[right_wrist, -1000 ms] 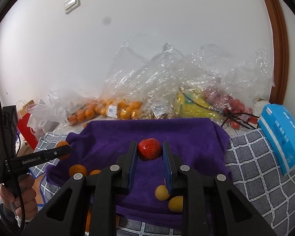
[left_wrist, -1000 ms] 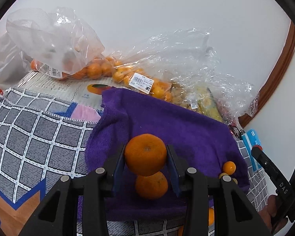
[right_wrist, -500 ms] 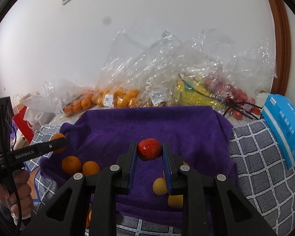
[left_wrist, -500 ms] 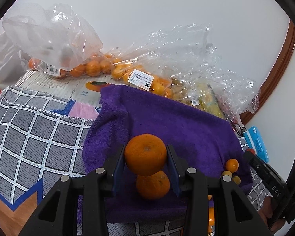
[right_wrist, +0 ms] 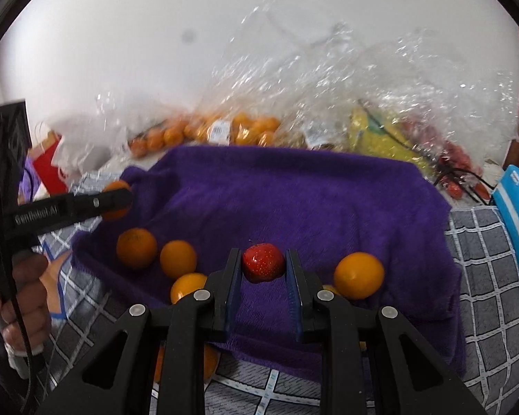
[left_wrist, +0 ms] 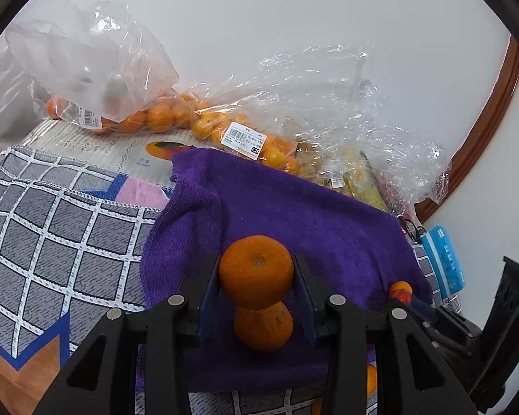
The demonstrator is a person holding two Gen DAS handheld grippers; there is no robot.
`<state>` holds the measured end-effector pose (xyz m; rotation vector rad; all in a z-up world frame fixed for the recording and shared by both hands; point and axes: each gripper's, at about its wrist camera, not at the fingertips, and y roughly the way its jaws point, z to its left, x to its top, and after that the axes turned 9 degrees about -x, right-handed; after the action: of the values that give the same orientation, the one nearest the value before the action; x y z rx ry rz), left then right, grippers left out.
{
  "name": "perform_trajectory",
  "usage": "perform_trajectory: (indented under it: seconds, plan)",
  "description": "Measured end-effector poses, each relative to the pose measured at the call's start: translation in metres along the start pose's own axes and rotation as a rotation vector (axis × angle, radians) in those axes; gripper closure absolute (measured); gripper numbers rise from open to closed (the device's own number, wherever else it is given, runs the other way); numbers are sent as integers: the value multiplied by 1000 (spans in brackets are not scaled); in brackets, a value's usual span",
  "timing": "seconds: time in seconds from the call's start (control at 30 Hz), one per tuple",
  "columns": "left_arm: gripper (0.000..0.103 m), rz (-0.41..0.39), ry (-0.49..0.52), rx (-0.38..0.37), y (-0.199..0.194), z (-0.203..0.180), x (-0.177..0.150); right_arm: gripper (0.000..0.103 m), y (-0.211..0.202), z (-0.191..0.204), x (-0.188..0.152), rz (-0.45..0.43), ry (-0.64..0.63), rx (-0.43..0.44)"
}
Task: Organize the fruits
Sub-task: 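Lower the tomato and mandarin onto the towel and open both tools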
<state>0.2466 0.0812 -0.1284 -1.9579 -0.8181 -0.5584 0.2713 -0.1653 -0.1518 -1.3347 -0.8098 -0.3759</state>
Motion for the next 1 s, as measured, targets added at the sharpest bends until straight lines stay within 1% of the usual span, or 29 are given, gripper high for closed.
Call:
perform_trajectory:
  seconds: [0.3,0.4,0.53,0.7,0.73,0.83,1.0]
  plan:
    - [64,12,8,-18,5,-3,-4,78,8,4,-7,54,-50,-15]
    - [64,1,8,-39,3,-4,-4,78,12,5,-9,74,-60,-17]
    - [64,-31,3,-93,1,-4,-3,78,14,9,-10,86,-76,-22]
    - [64,-48,7,-128,2,-7,-4,78,13,9,-11,90,-77,-15]
    - [64,-50,8,-134,3,-8,-3,77,12,9,-10,90,-75,-13]
    - [64,-50,14,-154,5,-10,-5,71,8,9,-9,84,-71,-8]
    - [64,-26,37,-153,14,-16,-8,67,1,8,-8,67,-69,-5]
